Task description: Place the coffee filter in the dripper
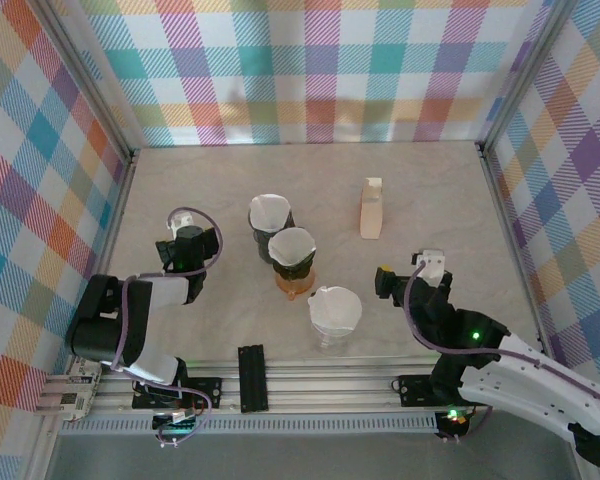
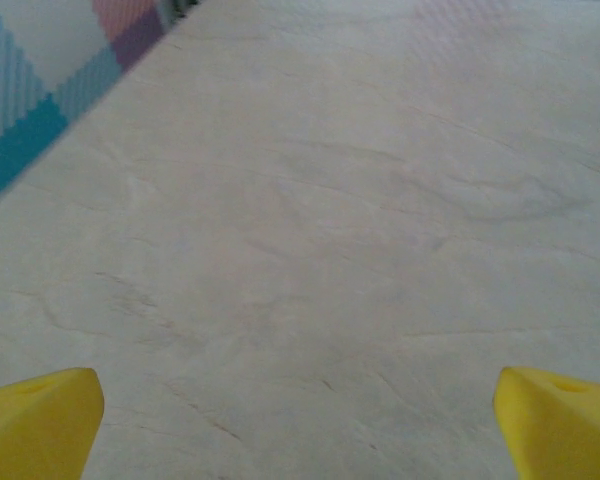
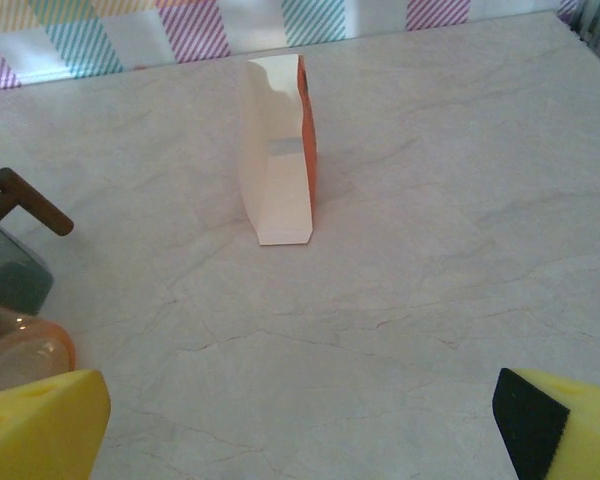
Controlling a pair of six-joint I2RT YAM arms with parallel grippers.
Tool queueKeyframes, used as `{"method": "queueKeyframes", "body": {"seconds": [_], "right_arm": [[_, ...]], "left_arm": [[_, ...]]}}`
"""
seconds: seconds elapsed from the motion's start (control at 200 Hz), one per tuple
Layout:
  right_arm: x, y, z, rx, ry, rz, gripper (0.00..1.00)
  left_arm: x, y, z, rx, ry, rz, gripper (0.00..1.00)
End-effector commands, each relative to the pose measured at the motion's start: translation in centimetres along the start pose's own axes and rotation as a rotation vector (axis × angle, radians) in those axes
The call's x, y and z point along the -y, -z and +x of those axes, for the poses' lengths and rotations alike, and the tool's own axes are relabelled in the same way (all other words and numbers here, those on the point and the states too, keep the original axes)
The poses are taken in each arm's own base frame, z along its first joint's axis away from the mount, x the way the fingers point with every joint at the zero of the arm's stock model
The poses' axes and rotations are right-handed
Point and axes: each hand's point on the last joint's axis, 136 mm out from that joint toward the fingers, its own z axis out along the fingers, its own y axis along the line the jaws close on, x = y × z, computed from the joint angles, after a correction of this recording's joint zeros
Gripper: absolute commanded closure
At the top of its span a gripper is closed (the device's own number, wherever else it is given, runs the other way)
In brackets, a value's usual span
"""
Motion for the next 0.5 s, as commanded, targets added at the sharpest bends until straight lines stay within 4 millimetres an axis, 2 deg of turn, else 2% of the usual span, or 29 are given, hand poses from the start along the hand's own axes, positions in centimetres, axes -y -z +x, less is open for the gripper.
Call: {"method": "queueKeyframes", "body": {"seconds": [0.0, 0.115, 0.14, 0.195, 0.24, 0.285, 0.405, 0.495], "right_arm": [[-0.1, -0.4, -1.3, 0.057, -0.034, 0.018, 0.01], [0.1, -0.9, -2.0, 0.078, -0.065, 0.036, 0.01], [0.2, -1.1, -2.2, 0.082, -0.075, 0.043, 0.01], [0.2, -1.5, -2.4, 0.081, -0.077, 0.050, 0.01], [0.3, -1.9, -2.6, 0.069, -0.075, 0.055, 0.01], [0.3, -2.2, -2.8, 0.057, -0.079, 0.062, 0.01], [-0.2, -2.9, -3.8, 0.059, -0.062, 0.046, 0.01], [0.1, -3.3, -4.8, 0.088, -0.066, 0.065, 0.01]], "left_arm": [[1.1, -0.2, -1.0, 0.036, -0.013, 0.076, 0.00], [1.5, 0.2, -1.0, 0.060, -0.009, 0.110, 0.00], [1.7, 0.4, -0.4, 0.063, -0.012, 0.134, 0.00], [1.5, 1.2, -0.5, 0.176, -0.002, 0.137, 0.00], [1.4, 1.1, 0.2, 0.116, -0.016, 0.120, 0.00], [1.6, 0.6, -0.3, 0.116, -0.015, 0.111, 0.00], [1.3, 0.2, 0.0, 0.082, -0.002, 0.117, 0.00], [1.4, 0.2, -0.1, 0.085, 0.000, 0.120, 0.00]]}}
